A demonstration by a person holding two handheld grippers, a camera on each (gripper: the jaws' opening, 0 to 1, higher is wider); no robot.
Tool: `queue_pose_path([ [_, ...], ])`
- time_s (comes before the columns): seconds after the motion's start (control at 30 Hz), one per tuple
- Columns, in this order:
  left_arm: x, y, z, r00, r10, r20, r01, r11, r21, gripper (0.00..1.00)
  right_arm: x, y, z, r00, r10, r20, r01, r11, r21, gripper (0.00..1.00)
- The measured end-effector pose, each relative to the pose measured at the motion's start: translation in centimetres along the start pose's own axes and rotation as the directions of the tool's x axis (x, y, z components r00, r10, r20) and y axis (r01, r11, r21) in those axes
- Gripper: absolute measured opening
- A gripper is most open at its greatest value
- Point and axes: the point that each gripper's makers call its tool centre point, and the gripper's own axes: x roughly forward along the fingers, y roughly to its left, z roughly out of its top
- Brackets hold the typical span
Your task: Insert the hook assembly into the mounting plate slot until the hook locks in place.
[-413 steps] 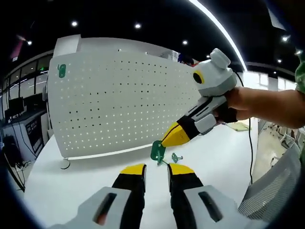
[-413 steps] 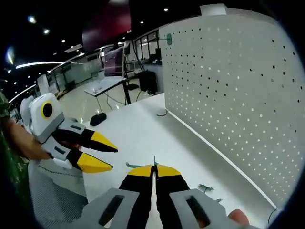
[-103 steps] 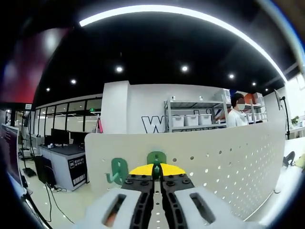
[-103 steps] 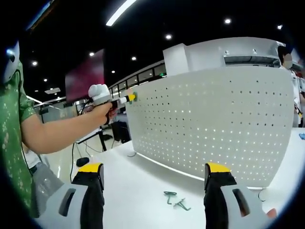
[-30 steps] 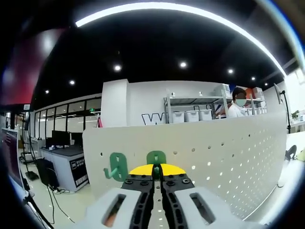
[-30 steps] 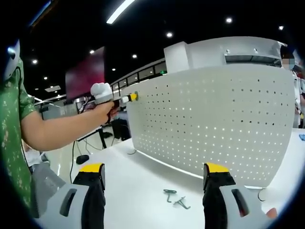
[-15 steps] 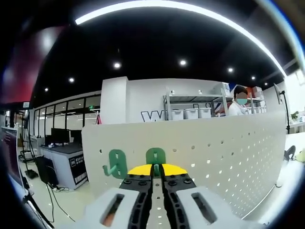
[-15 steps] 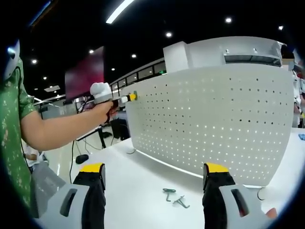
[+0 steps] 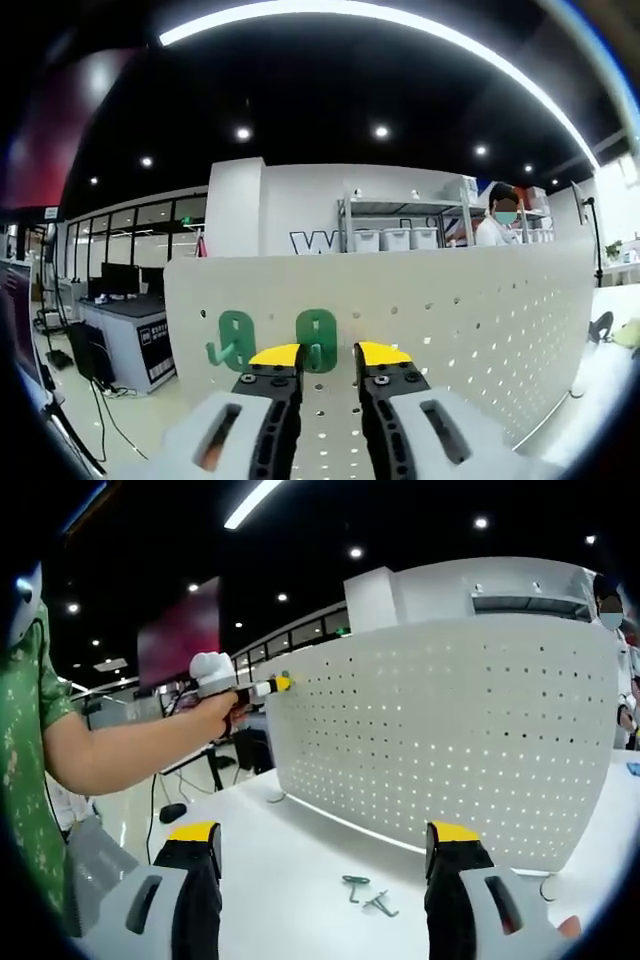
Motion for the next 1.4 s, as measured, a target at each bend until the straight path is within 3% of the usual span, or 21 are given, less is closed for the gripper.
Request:
queue_pose_path([
  [0.53,-0.6,-0.6,0.2,0.999,-0.032,0.000,0.032,0.999,-0.017,0.35,0.0,0.4,0.1,1.000,0.007,-0.001,-0.007,1.000,-0.007,0.85],
  [1.4,-2.9,-1.4,-0.3,0.997,-0.075,-0.036,0.075,0.997,0.003,0.42,-0.4,1.1,0.8,1.000,0.010,0.010,-0.010,1.000,-0.023,0.85],
])
